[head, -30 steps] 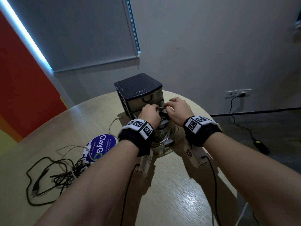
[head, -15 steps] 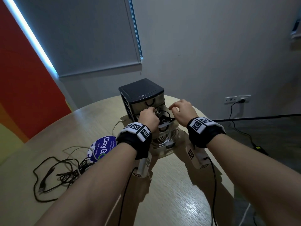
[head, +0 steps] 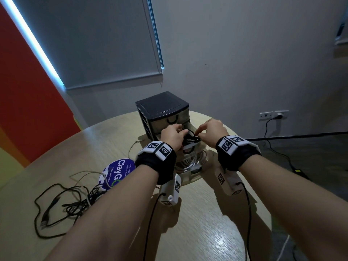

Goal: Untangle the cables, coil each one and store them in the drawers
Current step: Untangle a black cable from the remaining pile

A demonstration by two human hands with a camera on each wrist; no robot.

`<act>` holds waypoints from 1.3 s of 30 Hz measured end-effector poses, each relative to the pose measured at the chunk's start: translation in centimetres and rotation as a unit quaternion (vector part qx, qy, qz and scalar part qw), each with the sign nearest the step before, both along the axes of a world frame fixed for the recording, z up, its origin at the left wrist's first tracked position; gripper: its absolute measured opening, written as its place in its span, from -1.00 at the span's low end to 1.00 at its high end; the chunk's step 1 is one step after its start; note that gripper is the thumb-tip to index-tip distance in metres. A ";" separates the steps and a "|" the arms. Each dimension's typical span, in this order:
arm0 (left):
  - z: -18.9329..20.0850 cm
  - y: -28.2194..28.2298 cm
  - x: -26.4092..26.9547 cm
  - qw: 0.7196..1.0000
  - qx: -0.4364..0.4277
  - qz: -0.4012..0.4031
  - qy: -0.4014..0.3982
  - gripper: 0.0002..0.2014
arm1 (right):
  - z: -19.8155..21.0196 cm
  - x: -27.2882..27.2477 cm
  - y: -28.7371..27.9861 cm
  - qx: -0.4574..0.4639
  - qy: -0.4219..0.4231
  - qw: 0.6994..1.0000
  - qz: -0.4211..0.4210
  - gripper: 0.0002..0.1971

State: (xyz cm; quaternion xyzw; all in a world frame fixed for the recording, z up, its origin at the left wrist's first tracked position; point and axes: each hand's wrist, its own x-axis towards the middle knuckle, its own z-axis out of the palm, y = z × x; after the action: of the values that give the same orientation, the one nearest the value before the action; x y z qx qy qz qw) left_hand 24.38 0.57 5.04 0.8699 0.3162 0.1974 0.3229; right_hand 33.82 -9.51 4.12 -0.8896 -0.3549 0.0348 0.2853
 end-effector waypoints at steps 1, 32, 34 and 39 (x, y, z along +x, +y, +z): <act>-0.1 0.0 0.2 1.000 0.002 -0.001 -0.003 -0.65 | 0.1 0.0 0.0 0.003 0.003 1.000 -0.001 -0.77; -0.6 1.3 0.5 0.994 0.088 0.042 0.057 -0.75 | 0.9 -0.8 0.6 0.001 0.031 0.999 -0.032 -0.80; -0.6 1.4 0.5 0.992 0.078 0.055 0.085 -0.79 | 1.2 -0.9 0.6 -0.027 0.007 0.999 -0.023 -0.79; -0.6 1.4 0.9 0.993 0.044 0.074 0.076 -0.77 | 1.3 -1.1 1.0 -0.066 0.014 0.998 -0.016 -0.77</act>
State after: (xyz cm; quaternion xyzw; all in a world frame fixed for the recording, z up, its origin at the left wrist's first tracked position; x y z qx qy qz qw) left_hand 25.29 1.99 4.47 0.8700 0.3944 0.1678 0.2436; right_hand 32.74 -8.50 5.39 -0.9112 -0.3340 0.0660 0.2318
